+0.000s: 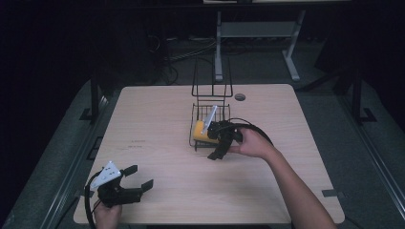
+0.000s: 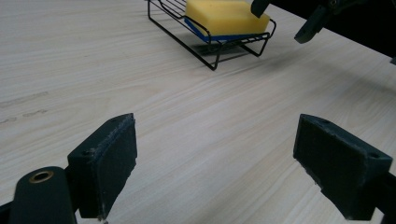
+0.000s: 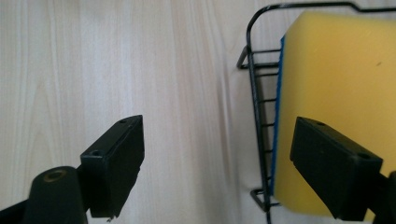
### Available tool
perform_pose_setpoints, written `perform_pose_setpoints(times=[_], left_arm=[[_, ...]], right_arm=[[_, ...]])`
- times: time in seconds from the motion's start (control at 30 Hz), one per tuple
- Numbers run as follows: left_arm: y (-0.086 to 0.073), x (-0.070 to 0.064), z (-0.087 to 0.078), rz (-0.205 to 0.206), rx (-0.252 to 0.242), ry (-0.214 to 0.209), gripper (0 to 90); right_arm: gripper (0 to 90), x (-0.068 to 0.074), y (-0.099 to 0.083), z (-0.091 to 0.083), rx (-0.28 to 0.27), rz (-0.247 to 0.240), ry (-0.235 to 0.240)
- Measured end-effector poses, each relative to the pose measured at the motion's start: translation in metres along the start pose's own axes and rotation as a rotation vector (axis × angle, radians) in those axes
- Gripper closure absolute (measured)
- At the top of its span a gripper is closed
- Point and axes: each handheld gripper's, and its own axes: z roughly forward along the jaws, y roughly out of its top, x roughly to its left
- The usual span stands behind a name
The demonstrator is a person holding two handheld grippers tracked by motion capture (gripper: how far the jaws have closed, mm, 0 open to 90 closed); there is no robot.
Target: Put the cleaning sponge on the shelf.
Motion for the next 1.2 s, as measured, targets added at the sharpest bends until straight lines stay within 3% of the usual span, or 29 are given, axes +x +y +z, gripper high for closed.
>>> perform_pose_setpoints(times=[0.57,1.2], left_arm=[[0.000,-0.001,0.000,0.011,0.003,0.000,12.8],[0.000,-0.001,0.001,0.019,0.011,0.001,12.8]], right_arm=[[17.0,0.012,-0.025,0.002,0.001,0.032,-0.001],[16.8,0.033,-0.065,-0.004,-0.017,0.069,-0.012]])
